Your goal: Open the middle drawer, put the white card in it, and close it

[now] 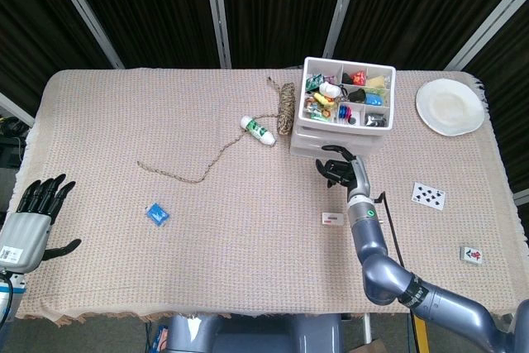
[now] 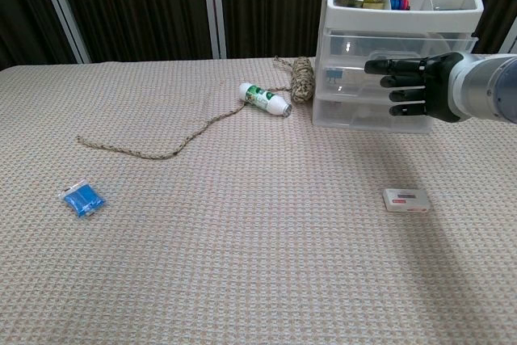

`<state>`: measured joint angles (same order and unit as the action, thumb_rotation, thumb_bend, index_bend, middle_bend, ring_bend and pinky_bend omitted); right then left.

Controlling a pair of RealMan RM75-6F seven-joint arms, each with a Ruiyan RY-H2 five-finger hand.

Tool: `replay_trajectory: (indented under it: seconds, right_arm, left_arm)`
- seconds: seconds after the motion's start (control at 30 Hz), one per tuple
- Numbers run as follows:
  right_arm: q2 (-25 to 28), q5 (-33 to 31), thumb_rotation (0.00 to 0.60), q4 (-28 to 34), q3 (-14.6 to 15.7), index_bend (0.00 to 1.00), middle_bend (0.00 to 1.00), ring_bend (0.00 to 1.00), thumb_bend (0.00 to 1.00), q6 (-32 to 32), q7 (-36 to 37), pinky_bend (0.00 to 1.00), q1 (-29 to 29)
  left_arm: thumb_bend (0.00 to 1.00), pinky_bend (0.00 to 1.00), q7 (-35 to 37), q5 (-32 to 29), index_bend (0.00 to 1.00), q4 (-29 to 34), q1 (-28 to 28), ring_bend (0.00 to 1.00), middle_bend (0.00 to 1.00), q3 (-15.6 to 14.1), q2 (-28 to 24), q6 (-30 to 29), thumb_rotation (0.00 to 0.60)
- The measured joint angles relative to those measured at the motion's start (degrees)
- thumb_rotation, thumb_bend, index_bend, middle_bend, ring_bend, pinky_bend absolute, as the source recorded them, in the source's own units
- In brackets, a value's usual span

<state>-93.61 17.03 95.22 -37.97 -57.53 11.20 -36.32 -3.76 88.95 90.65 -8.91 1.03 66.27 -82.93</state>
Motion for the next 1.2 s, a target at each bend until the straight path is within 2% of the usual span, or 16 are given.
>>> replay_trajectory:
  seconds: [0.4, 0.63, 0.77, 0.87, 1.03, 1.2]
  right_arm:
    - [2.46, 4.45, 0.600, 6.59, 3.72, 0.33, 0.77, 0.83, 0.26, -2.35, 0.87, 0.73, 4.04]
    - [3.64, 16.19, 0.600, 8.30, 7.80, 0.29, 0.76, 0.82, 0.26, -6.80, -1.69, 0.72, 5.63]
    - [4.37, 26.05, 0.600, 7.61, 10.84, 0.25, 0.76, 0.82, 0.26, -12.17, -6.78, 0.72, 5.92]
    - [4.99, 30.41, 0.600, 6.51, 12.53, 0.23, 0.76, 0.81, 0.26, -15.13, -12.10, 0.72, 5.65]
    - [5.71, 32.52, 0.600, 4.13, 14.15, 0.23, 0.76, 0.81, 0.26, -18.01, -21.88, 0.72, 4.36]
    - [5.82, 29.10, 0.600, 1.99, 14.24, 0.23, 0.76, 0.81, 0.26, -18.86, -29.56, 0.72, 2.58]
  left_arm:
    - [0.14, 0.00, -0.08, 0.24, 0.07, -0.23, 0.14, 0.00, 0.00, 0.02, 0.21, -0.47, 0.600]
    - [0.14, 0.00, -0.39, 0.30, 0.07, -0.19, 0.23, 0.00, 0.00, 0.05, 0.30, -0.76, 0.600]
    - [0.14, 0.00, -0.66, 0.70, 0.07, -0.33, 0.35, 0.00, 0.00, 0.03, 0.46, -1.25, 0.600]
    - [0.14, 0.00, -0.66, 0.50, 0.07, -0.42, 0.31, 0.00, 0.00, 0.10, 0.54, -1.09, 0.600]
    - [0.14, 0.00, -0.46, 0.38, 0.07, -0.41, 0.23, 0.00, 0.00, 0.09, 0.46, -0.83, 0.600]
    - [0.14, 0.00, -0.17, 0.25, 0.07, -0.17, 0.17, 0.00, 0.00, 0.05, 0.25, -0.54, 0.600]
